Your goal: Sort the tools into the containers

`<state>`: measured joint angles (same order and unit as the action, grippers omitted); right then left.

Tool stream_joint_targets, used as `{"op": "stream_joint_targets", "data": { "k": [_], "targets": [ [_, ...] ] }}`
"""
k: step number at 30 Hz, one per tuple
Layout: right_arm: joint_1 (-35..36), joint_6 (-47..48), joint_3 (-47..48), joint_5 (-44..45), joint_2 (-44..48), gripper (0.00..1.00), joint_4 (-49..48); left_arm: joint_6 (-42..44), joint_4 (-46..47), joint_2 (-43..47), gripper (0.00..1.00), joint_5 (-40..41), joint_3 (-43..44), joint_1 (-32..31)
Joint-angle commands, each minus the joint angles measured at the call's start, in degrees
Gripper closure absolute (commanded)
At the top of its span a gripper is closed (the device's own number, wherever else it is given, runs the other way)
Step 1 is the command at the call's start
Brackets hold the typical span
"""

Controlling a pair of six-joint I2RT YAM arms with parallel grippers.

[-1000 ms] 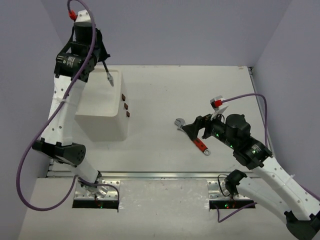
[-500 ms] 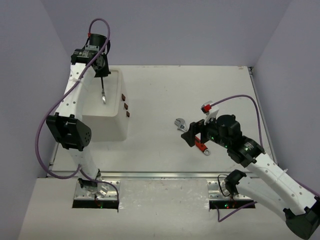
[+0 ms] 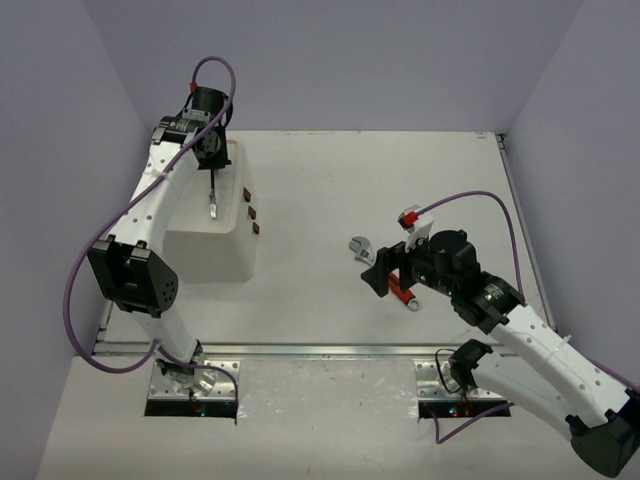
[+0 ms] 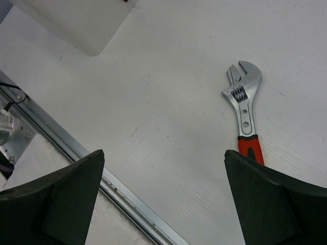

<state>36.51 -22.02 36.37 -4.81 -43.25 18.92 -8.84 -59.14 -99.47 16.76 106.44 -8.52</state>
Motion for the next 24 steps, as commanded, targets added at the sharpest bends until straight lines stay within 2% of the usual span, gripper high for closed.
{"op": "stream_joint_targets", "data": {
  "k": [1, 4, 5, 9, 11, 15, 24],
  "targets": [
    [-0.01, 0.84, -0.36, -0.5, -0.19, 0.01, -2.48, -0.88, -2.06, -0.09, 0.96, -1.61, -3.51, -1.5],
    [-0.04, 0.84, -0.42, -0.72, -0.42, 0.01, -2.49, -0.99, -1.42, 0.07, 0.82, -1.67, -3.79, -1.51],
    [0.04, 0.76, -0.35, -0.73, -0.43, 0.01, -2.56, -1.0, -1.41, 0.06, 0.82, -1.25, -3.78, -1.58],
    [0.05, 0.9, -0.66, -1.0, -0.6, 0.01, -2.66, -1.44, -1.11, -0.03, 0.6, 0.42, -3.72, -1.57],
    [-0.04, 0.9, -0.8, -0.96, -0.63, 0.01, -2.74, -1.64, -0.81, 0.28, 0.53, 0.79, -3.58, -1.59],
    [0.03, 0.93, -0.93, -1.17, -0.78, 0.01, -2.9, -1.97, 0.68, 2.43, 0.45, 1.3, -4.11, -1.66],
    [0.05, 0.84, -1.21, -1.52, -1.13, 0.01, -3.27, -2.41, 4.38, 7.18, 0.41, 3.28, -7.55, -1.59]
  ]
}}
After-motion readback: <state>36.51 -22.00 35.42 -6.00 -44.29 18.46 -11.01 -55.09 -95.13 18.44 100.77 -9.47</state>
